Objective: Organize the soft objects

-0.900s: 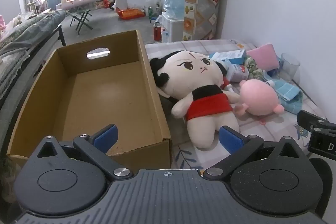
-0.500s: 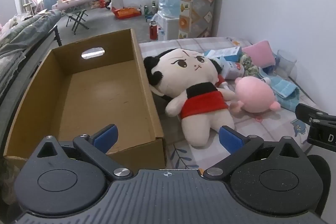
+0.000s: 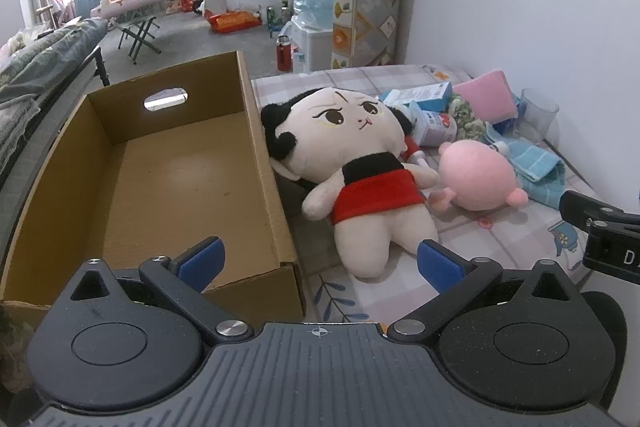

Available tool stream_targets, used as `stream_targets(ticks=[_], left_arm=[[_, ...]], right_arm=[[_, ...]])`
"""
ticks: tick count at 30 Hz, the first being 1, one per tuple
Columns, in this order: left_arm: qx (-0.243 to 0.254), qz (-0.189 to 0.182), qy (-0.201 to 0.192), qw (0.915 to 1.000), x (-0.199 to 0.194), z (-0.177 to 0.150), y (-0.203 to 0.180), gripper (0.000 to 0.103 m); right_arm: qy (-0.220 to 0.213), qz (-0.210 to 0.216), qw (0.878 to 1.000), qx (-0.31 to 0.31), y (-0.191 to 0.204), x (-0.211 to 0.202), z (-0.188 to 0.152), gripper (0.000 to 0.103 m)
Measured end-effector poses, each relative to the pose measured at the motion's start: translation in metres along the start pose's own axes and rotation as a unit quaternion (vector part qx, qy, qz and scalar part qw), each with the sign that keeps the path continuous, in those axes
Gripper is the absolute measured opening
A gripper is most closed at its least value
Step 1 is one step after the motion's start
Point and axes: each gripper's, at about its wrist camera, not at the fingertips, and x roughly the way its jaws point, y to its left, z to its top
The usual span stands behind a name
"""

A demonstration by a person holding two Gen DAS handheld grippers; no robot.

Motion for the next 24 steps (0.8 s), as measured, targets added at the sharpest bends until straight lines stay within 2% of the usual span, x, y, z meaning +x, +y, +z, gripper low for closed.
stream_targets(ticks=[24], left_arm=[[-0.002,0.004,0.001,1.0000,0.0034,-0.0009,0.0022,0.103]], right_arm=[[0.004,-0.005,1.000,-0.008,0.0033,0.0028,-0.0004,0.056]])
